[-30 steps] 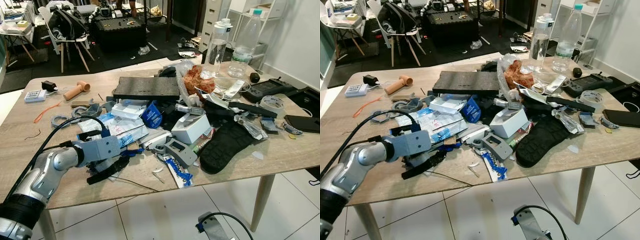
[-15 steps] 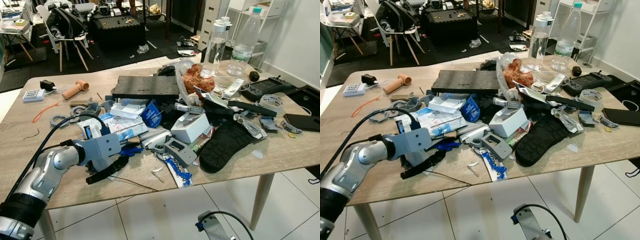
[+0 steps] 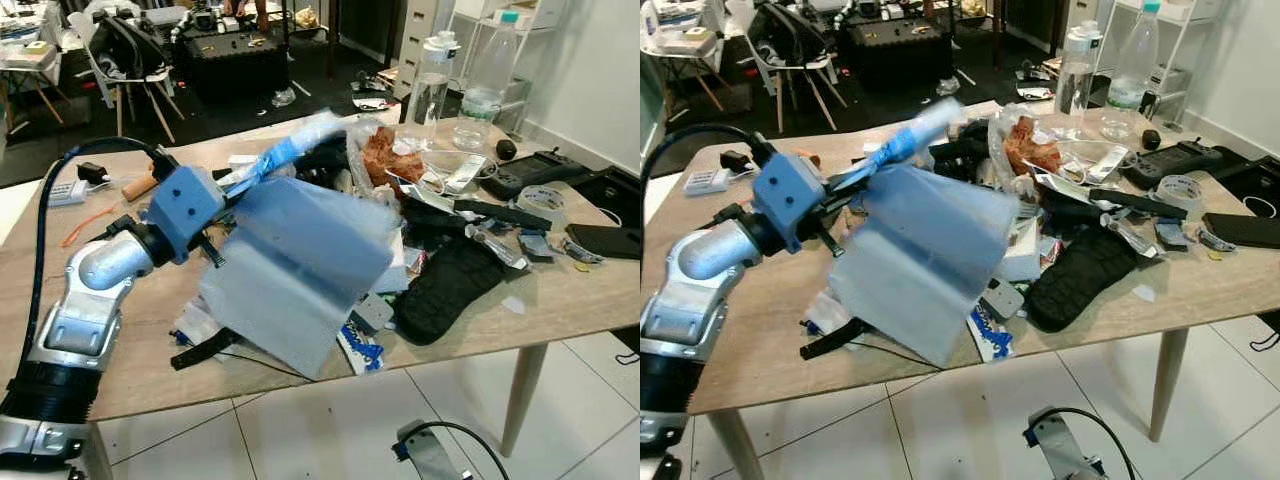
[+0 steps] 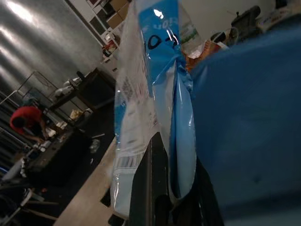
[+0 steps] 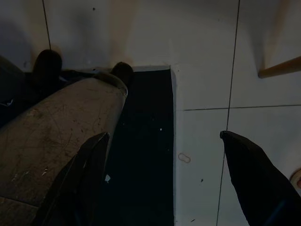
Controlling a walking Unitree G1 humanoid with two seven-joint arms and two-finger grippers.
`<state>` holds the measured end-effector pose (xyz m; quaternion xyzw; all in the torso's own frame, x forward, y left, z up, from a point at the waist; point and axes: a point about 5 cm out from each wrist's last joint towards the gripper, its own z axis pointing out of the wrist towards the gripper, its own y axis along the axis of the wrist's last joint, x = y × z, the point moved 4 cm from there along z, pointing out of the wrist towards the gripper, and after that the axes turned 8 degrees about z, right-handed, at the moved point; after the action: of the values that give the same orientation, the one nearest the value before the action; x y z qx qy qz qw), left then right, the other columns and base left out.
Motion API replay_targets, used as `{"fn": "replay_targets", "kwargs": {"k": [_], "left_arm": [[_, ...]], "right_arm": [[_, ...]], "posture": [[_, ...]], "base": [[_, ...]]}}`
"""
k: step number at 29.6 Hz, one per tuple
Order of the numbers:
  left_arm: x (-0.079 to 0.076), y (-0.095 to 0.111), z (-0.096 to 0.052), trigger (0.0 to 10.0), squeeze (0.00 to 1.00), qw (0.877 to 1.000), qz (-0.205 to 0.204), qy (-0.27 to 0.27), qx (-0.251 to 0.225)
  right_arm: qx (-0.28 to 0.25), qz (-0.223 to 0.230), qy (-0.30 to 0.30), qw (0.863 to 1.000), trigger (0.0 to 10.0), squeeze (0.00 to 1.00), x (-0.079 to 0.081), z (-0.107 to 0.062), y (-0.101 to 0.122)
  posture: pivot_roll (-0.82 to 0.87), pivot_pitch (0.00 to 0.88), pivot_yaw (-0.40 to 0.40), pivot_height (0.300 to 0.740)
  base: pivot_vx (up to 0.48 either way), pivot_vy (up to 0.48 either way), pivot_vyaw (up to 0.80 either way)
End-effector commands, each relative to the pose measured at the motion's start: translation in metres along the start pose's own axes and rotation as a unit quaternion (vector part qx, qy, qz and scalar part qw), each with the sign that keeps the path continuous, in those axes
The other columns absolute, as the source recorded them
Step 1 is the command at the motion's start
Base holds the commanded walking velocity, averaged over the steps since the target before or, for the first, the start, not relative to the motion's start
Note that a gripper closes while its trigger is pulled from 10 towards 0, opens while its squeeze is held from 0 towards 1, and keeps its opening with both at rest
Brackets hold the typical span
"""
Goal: Picking trash to rubbish bin
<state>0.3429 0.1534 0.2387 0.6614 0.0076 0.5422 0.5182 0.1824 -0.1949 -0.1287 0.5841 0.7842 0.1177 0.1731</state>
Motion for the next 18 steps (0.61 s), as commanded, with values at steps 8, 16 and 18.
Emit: {"fn": "replay_targets", "kwargs": {"k": [8,16,18], "left_arm": [[-0.006,-0.003,0.001,0.0,0.0,1.0,-0.021,0.017,0.004],[-0.017,0.016,0.034,0.0,0.0,0.993,-0.069,0.088,-0.041],[-0.017,0.022,0.041,0.0,0.0,0.989,-0.088,0.108,-0.056]], "right_arm": [[0.027,-0.008,0.011,1.0,10.0,0.0,0.008,0.0,-0.018],[0.03,-0.012,0.011,0.999,10.0,0.0,0.008,-0.001,-0.021],[0.03,-0.013,0.011,0.999,10.0,0.0,0.008,-0.001,-0.022]], "posture": [[0.03,0.027,0.043,0.74],[0.03,0.034,0.045,0.74],[0.03,0.033,0.046,0.74]], "base": [[0.0,0.0,0.0],[0.0,0.0,0.0],[0.0,0.0,0.0]]}}
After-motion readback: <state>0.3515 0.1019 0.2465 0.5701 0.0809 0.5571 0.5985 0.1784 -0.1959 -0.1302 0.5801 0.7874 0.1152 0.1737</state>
